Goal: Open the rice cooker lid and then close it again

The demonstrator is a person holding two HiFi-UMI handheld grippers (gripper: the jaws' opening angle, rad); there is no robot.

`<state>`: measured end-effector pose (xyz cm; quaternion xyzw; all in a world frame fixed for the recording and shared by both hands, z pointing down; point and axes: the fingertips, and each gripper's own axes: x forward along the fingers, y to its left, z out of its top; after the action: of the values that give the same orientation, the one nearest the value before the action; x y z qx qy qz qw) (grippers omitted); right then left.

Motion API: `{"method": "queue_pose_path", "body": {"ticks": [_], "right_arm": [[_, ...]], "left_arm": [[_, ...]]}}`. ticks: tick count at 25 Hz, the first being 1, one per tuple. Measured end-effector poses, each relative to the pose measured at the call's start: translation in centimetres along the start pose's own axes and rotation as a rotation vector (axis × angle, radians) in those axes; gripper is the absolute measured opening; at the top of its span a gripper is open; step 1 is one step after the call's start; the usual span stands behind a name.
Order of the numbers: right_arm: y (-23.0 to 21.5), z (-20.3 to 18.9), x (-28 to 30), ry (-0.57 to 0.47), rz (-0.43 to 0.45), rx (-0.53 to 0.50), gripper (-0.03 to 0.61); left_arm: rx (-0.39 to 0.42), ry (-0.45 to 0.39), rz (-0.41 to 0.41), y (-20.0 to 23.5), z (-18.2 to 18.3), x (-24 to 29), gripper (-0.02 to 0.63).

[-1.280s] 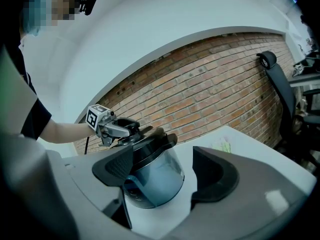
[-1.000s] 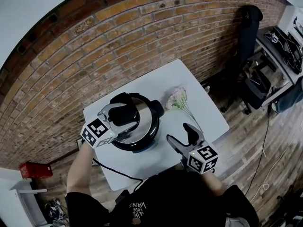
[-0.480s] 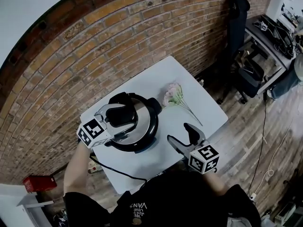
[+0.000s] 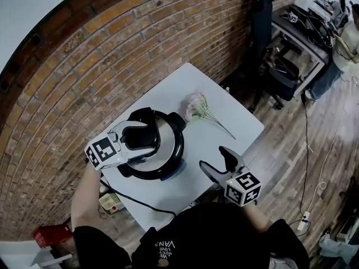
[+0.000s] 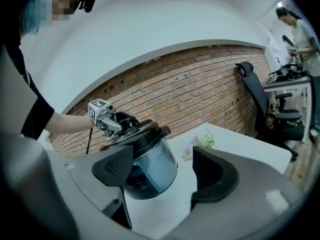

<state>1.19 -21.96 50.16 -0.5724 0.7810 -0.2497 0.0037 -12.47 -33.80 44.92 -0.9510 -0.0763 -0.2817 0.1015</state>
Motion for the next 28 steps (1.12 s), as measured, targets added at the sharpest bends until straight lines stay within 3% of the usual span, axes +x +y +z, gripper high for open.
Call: {"method": "queue_pose_path", "body": {"ticks": [4, 12, 17, 21, 24, 28], "right_arm": [[0.2, -0.5, -0.9, -0.012, -0.037, 0.008, 0.364], [1.5, -1.7, -2.5, -0.027, -0.086, 0.023, 0.364], [2.2, -1.8, -3.1, -0.038, -0.106, 0.031, 0.364], [2.5, -1.7, -3.3, -0.047, -0.092, 0.037, 0.364], [2.5, -1.6, -3.3, -0.052, -0.070, 0.036, 0.364], [2.4, -1.1, -3.1, -0.052, -0.027, 0.033, 0.364]], "left_arm": [[0.030, -0.015, -0.050, -0.2, 0.1, -0.1, 0.281], [0.041, -0.004, -0.035, -0.4, 0.5, -0.1, 0.279], [0.035, -0.057, -0.008, -0.2, 1.5, -1.4, 0.279], [-0.057, -0.145, 0.083, 0.9, 2.7, -3.4, 0.279], [-0.166, -0.225, 0.189, 1.9, 3.5, -6.0, 0.279], [-0.237, -0.291, 0.336, 1.9, 3.5, -9.4, 0.279]]}}
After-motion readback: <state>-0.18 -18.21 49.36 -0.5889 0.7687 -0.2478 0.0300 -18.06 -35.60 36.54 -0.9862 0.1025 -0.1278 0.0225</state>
